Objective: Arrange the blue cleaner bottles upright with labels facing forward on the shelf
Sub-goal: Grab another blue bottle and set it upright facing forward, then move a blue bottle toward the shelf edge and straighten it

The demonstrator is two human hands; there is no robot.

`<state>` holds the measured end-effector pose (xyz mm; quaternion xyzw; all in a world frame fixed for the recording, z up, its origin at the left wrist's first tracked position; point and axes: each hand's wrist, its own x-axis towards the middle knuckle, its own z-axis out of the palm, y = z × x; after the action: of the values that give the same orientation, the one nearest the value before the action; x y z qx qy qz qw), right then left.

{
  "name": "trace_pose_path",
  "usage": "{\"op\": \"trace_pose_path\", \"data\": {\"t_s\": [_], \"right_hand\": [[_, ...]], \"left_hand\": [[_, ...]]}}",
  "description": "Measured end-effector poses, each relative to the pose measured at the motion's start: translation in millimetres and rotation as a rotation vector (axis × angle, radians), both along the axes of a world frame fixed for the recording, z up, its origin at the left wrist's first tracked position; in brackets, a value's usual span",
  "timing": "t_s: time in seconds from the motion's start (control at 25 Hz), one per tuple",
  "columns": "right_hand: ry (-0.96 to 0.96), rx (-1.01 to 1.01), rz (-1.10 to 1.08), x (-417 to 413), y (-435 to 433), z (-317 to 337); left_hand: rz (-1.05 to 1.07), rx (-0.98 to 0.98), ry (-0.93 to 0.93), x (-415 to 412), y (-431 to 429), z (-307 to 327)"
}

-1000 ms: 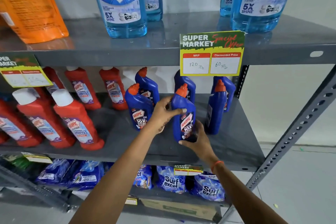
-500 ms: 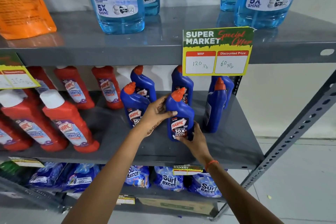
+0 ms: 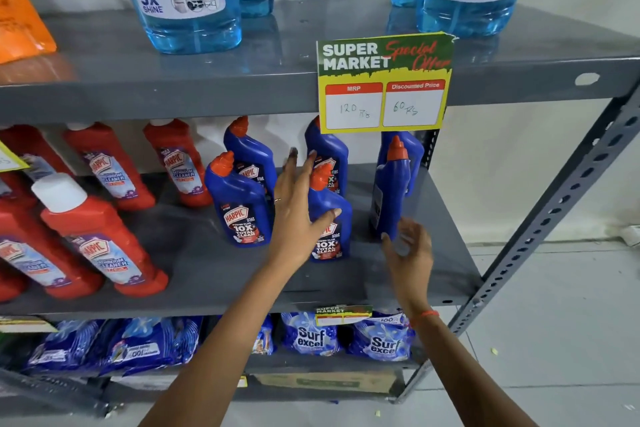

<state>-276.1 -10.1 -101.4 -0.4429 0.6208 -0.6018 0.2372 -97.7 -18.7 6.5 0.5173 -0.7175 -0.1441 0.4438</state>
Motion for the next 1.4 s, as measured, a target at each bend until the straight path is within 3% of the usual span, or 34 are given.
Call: {"op": "trace_pose_path", "data": {"t_s": [0.12, 0.24, 0.44, 0.6, 0.76, 0.84, 0.96, 1.08, 1.2, 1.32, 1.4], "right_hand": [[-0.007, 0.137, 0.016, -14, -24, 1], [0.037, 0.169, 0.113, -19, -39, -4], [0.077, 0.145, 0.208, -31, -50, 1], [0.088, 0.093, 0.217, -43, -39, -1], [-0.081, 0.117, 0.206, -47, -21, 8], [-0.095, 0.089, 0.256, -49, -18, 13], [-0.058, 0.091, 0.32, -53, -14, 19], [0.187, 0.199, 0.304, -50, -13, 23], [0.351, 0.243, 0.265, -34, -6, 22], [0.254, 0.167, 0.261, -42, -7, 19], [0.115, 0.115, 0.27, -51, -5, 20]], "left_hand": [[-0.019, -0.143, -0.082, -36, 6, 11], [-0.113, -0.11, -0.063, -76, 3, 11], [-0.023, 0.351, 0.042, -115, -27, 0], [-0.003, 0.473, 0.09, -119, -43, 1], [-0.292, 0.614, 0.157, -100, -59, 13], [-0.377, 0.674, 0.098, -94, -63, 24], [-0.258, 0.565, 0.103, -101, -60, 26], [0.081, 0.41, 0.099, -123, -52, 14], [0.269, 0.403, 0.106, -137, -48, 6], [0.218, 0.447, 0.182, -137, -53, 1], [-0.006, 0.547, 0.397, -131, -54, 3]]}}
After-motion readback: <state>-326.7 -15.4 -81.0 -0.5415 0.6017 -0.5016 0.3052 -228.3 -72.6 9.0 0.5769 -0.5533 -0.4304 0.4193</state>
